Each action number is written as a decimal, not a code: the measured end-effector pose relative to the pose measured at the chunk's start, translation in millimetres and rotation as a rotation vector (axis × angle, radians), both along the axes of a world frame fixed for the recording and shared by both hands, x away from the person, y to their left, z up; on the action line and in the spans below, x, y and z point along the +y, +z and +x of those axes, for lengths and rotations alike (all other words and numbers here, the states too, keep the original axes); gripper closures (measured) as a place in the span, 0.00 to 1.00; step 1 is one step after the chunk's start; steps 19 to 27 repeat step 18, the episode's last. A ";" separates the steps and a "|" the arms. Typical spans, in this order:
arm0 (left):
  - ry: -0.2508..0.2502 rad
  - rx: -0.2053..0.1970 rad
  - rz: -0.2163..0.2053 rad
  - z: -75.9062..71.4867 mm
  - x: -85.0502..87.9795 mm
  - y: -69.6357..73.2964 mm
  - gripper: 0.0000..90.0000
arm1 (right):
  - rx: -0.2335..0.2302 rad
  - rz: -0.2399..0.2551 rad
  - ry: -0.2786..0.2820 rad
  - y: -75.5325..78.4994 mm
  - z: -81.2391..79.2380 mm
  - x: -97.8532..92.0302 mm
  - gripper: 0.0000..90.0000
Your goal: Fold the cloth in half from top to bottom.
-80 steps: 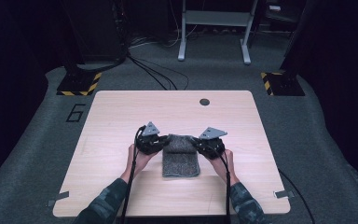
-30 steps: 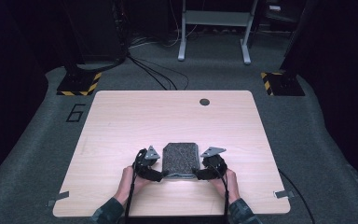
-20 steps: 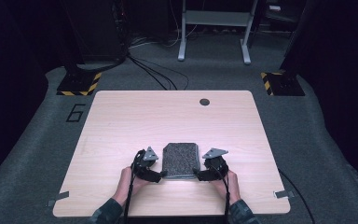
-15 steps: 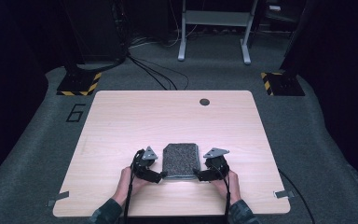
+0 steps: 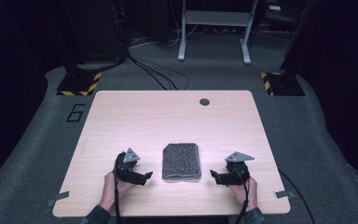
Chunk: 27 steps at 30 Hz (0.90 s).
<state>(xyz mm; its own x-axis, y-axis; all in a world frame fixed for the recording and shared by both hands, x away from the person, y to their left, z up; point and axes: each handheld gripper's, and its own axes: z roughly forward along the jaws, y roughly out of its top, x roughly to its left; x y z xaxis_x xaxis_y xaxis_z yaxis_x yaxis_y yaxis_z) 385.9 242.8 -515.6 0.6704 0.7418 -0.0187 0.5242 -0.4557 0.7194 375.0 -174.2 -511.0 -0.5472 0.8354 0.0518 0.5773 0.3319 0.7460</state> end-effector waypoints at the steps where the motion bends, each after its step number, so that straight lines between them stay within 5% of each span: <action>1: 0.010 0.006 0.005 -1.8 5.1 -0.8 0.05 | 0.000 0.000 0.000 0.0 0.0 0.0 0.16; 7: 0.088 -0.004 0.023 -12.3 30.1 -6.5 0.05 | 0.001 -0.029 -0.081 -9.7 -7.6 -29.2 0.16; 8: 0.108 -0.010 0.056 -14.9 37.9 -7.9 0.05 | 0.000 -0.039 -0.111 -11.9 -10.6 -38.5 0.16; 16: 0.199 -0.023 0.022 -20.1 56.7 -15.4 0.03 | -0.012 -0.051 -0.176 -17.3 -14.0 -61.6 0.13; 27: 0.204 -0.015 0.021 -20.4 57.5 -15.1 0.02 | -0.011 -0.049 -0.182 -17.5 -13.7 -62.0 0.13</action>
